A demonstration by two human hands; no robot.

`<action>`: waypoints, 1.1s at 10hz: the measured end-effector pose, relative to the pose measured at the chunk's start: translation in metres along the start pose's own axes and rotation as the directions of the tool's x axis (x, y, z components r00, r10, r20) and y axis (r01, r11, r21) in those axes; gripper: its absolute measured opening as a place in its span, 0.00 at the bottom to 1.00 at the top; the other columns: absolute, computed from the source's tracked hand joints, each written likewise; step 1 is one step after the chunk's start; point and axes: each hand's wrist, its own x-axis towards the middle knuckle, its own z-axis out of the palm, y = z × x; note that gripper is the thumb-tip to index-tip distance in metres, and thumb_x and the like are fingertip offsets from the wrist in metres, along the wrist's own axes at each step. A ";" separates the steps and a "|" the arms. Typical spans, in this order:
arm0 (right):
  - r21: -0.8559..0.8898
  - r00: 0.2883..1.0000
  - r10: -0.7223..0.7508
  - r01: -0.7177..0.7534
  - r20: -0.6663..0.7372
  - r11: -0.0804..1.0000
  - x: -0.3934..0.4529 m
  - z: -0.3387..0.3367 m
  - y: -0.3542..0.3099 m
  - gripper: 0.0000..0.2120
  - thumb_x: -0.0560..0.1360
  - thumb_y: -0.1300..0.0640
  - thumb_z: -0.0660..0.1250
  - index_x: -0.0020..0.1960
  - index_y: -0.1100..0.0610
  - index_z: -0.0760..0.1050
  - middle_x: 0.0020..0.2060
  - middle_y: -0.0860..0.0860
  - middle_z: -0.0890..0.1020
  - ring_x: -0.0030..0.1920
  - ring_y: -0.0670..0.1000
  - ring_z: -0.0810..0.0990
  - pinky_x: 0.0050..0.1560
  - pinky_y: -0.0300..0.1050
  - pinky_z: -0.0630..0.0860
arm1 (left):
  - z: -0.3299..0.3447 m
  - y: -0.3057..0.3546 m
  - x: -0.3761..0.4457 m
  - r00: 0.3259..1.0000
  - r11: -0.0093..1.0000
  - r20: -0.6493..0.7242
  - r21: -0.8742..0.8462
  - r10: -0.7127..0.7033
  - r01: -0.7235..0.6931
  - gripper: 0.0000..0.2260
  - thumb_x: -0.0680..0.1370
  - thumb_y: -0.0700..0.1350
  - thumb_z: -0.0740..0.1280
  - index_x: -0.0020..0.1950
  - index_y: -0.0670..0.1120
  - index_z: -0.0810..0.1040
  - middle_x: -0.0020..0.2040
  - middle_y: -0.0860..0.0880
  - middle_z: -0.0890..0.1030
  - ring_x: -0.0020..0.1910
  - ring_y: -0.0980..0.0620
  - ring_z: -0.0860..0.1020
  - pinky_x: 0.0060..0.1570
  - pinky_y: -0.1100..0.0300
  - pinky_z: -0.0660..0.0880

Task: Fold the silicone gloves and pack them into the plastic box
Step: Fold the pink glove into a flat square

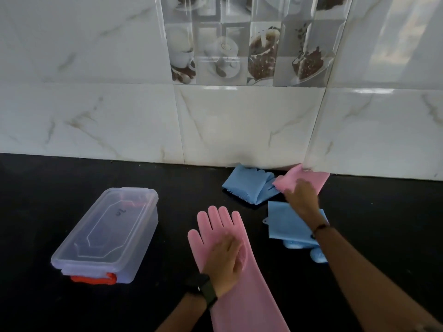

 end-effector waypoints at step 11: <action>0.378 0.880 -0.475 0.429 0.033 0.821 -0.185 -0.004 -0.040 0.14 0.57 0.67 0.80 0.40 0.60 0.82 0.41 0.46 0.85 0.44 0.44 0.84 0.49 0.37 0.77 | -0.022 0.071 0.032 0.961 0.968 0.219 0.143 0.171 -0.205 0.13 0.74 0.51 0.60 0.57 0.48 0.68 0.55 0.42 0.68 0.50 0.39 0.69 0.45 0.36 0.67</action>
